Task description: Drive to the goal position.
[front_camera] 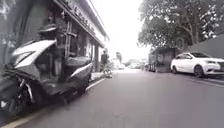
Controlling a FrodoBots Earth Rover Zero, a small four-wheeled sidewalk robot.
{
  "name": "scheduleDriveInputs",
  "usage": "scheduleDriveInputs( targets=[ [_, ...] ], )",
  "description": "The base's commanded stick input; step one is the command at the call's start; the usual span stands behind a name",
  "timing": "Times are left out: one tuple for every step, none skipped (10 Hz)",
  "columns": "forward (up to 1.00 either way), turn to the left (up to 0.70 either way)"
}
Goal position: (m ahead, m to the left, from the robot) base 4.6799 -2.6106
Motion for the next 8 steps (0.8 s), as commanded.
scheduleDriveInputs(
  targets=[
    [0.7, 0.0],
    [0.7, 0.0],
    [0.7, 0.0],
    [0.7, 0.0],
    [0.7, 0.0],
    [0.7, 0.0],
    [0.7, 0.0],
    [0.7, 0.0]
  ],
)
